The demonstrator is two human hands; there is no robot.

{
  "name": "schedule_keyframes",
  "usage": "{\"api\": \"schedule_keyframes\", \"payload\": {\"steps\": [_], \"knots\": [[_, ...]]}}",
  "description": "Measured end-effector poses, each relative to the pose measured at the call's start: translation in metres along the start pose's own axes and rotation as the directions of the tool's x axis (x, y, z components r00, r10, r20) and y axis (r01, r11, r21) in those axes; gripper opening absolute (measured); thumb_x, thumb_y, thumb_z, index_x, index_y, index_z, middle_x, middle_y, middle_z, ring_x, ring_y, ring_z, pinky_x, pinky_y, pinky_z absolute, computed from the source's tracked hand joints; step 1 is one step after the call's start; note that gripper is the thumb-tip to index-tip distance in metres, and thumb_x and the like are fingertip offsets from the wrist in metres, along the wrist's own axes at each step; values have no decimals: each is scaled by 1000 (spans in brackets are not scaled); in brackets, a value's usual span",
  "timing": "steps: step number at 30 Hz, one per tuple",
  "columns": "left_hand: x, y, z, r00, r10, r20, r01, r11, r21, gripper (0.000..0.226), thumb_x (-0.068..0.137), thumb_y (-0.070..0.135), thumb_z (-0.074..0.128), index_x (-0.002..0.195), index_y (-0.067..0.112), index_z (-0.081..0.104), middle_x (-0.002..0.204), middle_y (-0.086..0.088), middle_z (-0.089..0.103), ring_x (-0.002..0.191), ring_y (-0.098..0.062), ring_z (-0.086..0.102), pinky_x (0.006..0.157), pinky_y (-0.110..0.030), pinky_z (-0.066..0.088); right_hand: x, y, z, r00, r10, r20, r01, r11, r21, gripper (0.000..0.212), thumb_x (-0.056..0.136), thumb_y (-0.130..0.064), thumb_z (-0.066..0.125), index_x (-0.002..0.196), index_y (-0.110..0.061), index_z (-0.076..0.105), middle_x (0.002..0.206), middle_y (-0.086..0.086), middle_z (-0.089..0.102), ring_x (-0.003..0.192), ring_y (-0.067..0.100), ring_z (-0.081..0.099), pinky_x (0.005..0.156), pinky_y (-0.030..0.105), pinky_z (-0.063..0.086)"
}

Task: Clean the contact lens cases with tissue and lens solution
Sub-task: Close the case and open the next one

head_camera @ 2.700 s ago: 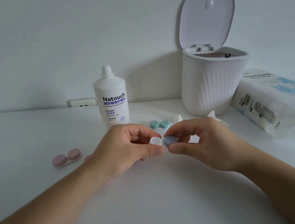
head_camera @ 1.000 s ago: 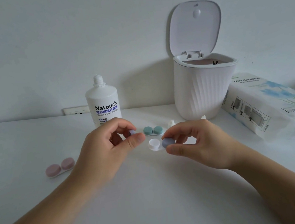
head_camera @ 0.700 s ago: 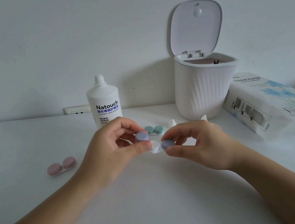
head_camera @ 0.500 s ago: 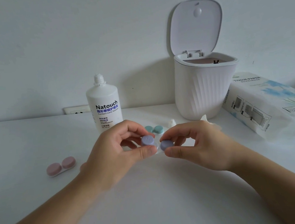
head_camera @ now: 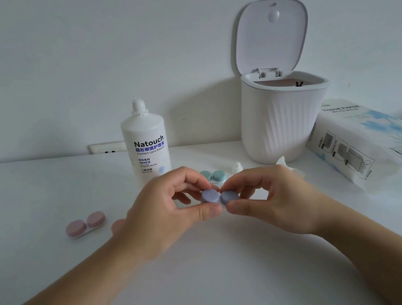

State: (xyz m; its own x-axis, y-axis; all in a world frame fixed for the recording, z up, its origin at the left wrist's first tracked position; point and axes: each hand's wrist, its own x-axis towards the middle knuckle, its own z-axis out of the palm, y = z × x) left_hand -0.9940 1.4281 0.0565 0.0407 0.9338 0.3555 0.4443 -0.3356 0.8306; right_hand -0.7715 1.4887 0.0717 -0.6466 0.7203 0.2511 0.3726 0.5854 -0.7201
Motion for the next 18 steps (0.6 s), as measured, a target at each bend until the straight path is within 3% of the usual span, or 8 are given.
{"api": "schedule_keyframes", "payload": {"steps": [3, 6, 9, 13, 18], "knots": [[1, -1, 0, 1000, -7, -16, 7, 1000, 22, 39, 61, 58, 81, 93, 38, 70, 94, 13, 75, 89, -13, 67, 85, -46, 55, 0, 0, 0, 1000, -1, -7, 1, 1000, -2, 13, 85, -28, 79, 97, -32, 75, 92, -17, 74, 83, 8, 67, 80, 22, 53], [1, -1, -1, 1000, -8, -19, 8, 1000, 11, 37, 59, 56, 80, 89, 38, 71, 84, 15, 70, 77, -9, 61, 77, -33, 55, 0, 0, -1, 1000, -4, -12, 4, 1000, -15, 13, 85, -28, 79, 97, -33, 75, 91, -20, 73, 83, 6, 66, 77, 13, 50], [1, -1, -3, 1000, -23, 5, 23, 1000, -11, 33, 61, 51, 81, 90, 38, 72, 81, 17, 69, 73, -9, 60, 75, -29, 53, -1, 0, -1, 1000, -7, -29, 6, 1000, -25, 13, 85, -28, 79, 95, -34, 75, 90, -22, 72, 82, 4, 66, 75, 8, 47], [1, -2, -7, 997, -38, 63, 44, 994, -99, 23, 74, 28, 81, 95, 34, 74, 100, 8, 78, 88, -19, 70, 83, -29, 56, 0, -1, -2, 999, -6, -48, 5, 1000, -11, 15, 84, -25, 80, 95, -32, 75, 90, -19, 73, 80, 5, 66, 74, 9, 48], [-2, 0, -13, 982, -49, 182, 83, 979, -186, 41, 92, 3, 64, 117, 35, 70, 125, 12, 72, 111, -13, 70, 99, -23, 52, -1, -3, 0, 999, -5, -52, 4, 1000, -20, 15, 84, -26, 81, 94, -35, 75, 87, -25, 71, 79, 0, 65, 73, 2, 42]]}}
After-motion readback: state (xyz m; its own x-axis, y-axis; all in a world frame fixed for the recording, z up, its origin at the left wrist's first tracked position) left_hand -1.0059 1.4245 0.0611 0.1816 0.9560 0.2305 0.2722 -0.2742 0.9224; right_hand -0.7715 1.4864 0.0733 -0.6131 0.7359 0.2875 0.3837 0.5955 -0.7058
